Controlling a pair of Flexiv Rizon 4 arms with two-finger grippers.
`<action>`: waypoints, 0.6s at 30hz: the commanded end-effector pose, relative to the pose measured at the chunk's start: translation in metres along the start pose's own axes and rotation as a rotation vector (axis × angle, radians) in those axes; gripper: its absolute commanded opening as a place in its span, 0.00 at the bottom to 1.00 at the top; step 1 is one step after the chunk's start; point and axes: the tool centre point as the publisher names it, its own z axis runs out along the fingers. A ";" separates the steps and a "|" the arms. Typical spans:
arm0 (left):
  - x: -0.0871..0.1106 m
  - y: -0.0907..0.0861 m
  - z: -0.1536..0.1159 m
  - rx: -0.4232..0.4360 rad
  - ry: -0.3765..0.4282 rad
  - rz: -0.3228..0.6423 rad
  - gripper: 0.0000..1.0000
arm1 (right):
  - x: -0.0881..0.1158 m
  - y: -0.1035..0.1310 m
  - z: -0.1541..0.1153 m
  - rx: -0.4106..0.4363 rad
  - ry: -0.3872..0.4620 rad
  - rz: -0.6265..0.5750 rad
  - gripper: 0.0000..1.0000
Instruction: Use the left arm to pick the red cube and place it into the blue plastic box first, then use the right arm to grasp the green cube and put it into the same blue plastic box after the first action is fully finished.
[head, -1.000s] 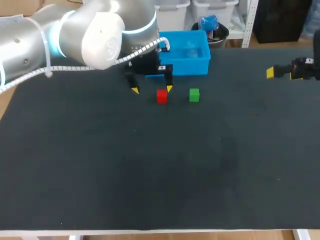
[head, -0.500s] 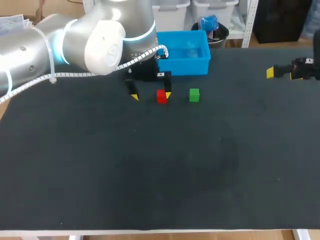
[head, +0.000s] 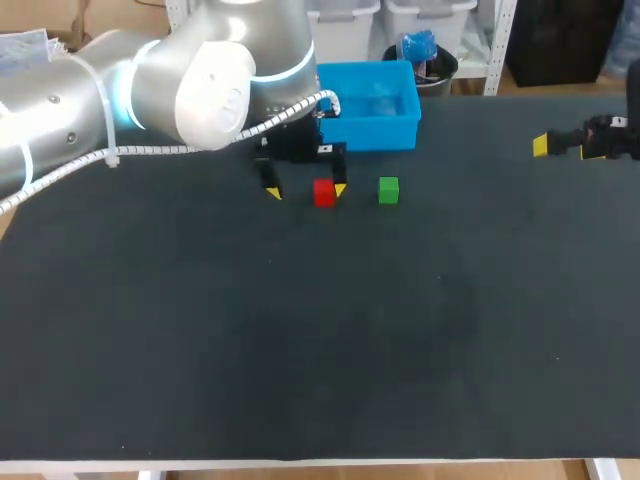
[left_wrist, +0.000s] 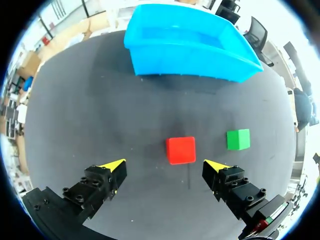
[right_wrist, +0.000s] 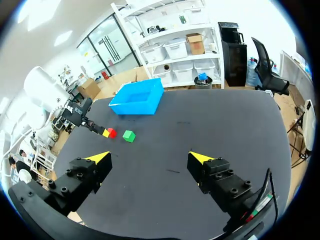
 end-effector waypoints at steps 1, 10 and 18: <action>-0.008 -0.003 0.002 -0.005 0.008 0.003 1.00 | 0.000 0.000 0.001 0.002 0.001 0.000 1.00; -0.014 -0.011 0.008 -0.036 0.023 -0.004 1.00 | 0.000 0.000 0.001 0.002 0.001 0.000 1.00; -0.017 -0.017 0.012 -0.063 0.033 -0.002 1.00 | 0.000 0.000 0.001 0.002 0.001 0.000 1.00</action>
